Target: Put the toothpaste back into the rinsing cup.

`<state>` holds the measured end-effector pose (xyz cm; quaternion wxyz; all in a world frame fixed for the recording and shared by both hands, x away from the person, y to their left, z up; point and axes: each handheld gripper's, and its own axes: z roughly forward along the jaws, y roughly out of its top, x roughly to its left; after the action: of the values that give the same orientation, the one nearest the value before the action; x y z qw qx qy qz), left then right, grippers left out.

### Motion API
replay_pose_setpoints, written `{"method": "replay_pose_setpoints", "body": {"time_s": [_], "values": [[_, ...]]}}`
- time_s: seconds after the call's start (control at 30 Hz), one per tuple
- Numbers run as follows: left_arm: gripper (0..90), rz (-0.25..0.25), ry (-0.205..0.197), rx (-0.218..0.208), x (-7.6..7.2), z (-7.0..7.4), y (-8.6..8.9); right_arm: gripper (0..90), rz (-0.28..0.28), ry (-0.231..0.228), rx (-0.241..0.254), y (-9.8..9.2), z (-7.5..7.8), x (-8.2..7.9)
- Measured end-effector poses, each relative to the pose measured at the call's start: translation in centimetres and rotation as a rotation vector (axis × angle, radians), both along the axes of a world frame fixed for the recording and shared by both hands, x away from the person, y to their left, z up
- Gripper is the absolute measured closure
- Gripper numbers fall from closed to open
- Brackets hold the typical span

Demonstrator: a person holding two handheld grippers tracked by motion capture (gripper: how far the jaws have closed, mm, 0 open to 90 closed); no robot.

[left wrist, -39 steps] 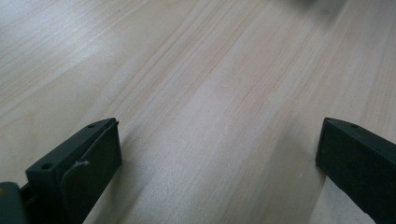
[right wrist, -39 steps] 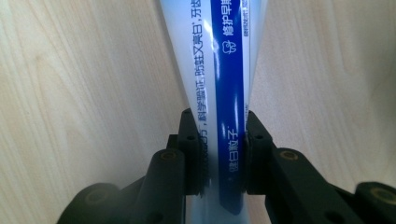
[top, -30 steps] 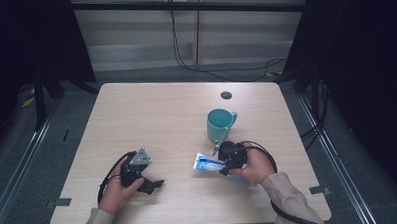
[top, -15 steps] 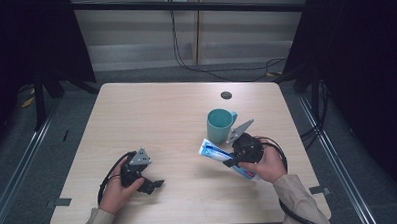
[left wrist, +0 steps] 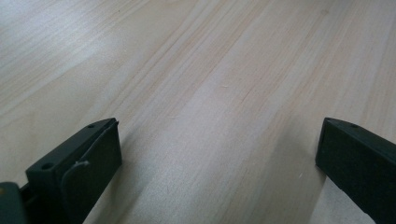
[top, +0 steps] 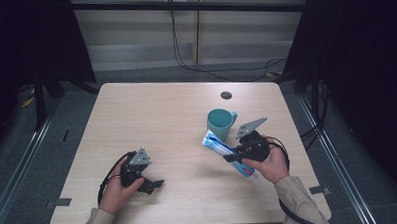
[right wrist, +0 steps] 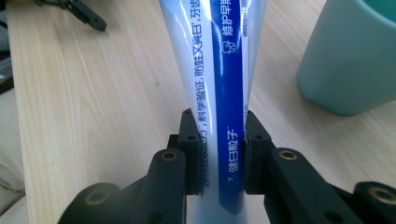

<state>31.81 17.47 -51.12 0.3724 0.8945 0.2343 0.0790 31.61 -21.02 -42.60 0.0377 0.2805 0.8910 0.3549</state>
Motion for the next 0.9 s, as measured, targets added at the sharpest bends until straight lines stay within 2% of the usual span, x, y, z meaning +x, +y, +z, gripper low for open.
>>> {"method": "replay_pose_setpoints", "body": {"time_s": [0.07,0.6,0.9], "values": [[0.0,0.0,0.0,0.0,0.0,0.0,0.0,74.8,-0.009,-0.004,0.029,-0.2,0.1,0.0],[0.0,0.0,0.0,0.0,0.0,0.0,0.0,74.9,-0.057,-0.03,0.125,-0.8,0.5,0.2],[0.0,0.0,0.0,0.002,0.0,0.0,0.0,74.8,-0.098,-0.051,0.203,-1.3,1.1,0.4]]}}
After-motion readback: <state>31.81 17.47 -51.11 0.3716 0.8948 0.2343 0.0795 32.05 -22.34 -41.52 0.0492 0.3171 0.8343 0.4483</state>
